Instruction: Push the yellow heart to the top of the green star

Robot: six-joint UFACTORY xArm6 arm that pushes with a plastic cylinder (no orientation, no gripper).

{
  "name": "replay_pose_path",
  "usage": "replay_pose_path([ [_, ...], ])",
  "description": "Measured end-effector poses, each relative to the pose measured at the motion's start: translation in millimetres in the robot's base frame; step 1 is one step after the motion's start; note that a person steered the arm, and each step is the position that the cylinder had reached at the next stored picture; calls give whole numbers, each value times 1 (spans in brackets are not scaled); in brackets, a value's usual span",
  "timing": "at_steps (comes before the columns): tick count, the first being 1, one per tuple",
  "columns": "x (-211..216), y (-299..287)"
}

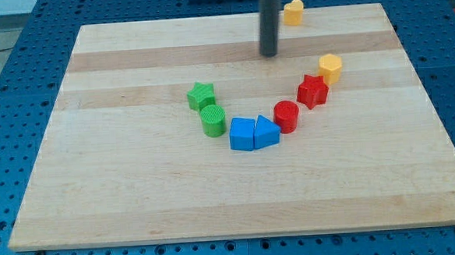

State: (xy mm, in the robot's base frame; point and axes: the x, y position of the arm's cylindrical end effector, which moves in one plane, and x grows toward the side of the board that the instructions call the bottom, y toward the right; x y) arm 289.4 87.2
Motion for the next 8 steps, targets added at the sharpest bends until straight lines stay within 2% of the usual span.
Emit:
replay_pose_path([
  [1,-34,60],
  [2,-67,84],
  [3,-95,58],
  [5,-97,24],
  [7,-97,-66],
  [8,-82,-80],
])
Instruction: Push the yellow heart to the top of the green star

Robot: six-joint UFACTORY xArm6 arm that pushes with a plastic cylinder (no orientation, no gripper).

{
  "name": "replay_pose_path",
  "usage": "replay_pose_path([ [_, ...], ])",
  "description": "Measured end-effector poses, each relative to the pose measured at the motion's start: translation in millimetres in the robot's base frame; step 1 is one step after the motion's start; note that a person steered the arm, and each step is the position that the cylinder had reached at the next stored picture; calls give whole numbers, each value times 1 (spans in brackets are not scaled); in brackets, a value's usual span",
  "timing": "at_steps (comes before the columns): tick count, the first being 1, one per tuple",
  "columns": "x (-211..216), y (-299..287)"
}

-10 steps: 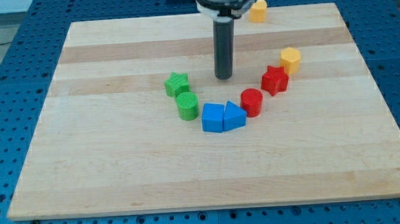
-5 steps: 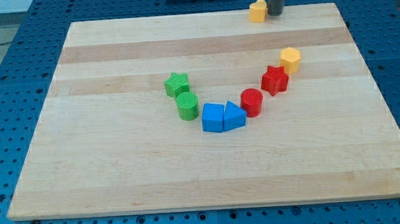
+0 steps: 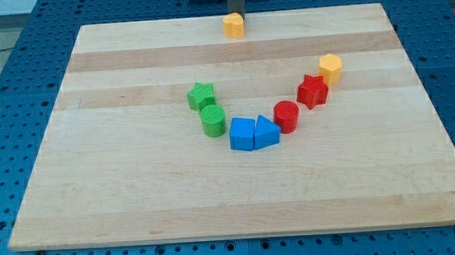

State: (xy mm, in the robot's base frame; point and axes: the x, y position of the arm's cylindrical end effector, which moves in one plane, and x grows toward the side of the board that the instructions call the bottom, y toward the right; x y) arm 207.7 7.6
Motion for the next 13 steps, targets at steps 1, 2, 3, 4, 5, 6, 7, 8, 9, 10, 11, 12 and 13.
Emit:
replay_pose_path([
  [1,24,0],
  [2,45,-2],
  [3,67,-10],
  [4,87,-14],
  [5,103,-15],
  [6,114,-16],
  [7,123,-16],
  [8,130,-16],
  [9,139,-16],
  [10,139,-16],
  [11,140,-16],
  [12,142,3],
  [13,149,21],
])
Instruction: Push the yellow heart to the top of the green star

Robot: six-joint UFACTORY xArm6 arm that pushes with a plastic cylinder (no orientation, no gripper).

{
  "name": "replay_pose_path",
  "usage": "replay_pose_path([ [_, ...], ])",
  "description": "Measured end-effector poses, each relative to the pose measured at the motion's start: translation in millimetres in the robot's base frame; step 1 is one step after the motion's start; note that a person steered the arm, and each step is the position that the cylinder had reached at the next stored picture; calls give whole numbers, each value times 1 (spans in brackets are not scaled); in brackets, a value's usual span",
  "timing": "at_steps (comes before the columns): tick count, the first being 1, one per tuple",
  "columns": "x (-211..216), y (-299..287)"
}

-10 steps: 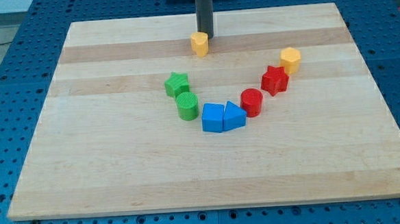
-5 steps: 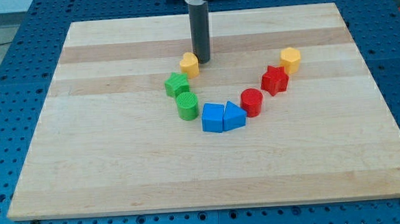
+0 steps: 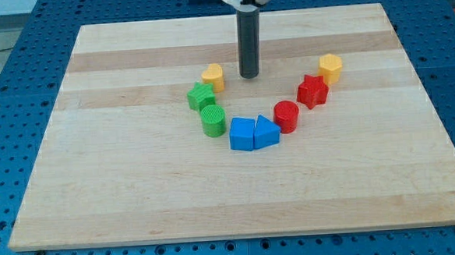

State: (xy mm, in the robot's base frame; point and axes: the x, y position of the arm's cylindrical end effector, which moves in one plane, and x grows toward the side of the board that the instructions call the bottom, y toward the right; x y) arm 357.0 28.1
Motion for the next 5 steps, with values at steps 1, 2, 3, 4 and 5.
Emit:
replay_pose_path([
  [1,4,-4],
  [2,4,-22],
  [3,4,-47],
  [4,4,-62],
  [5,4,-63],
])
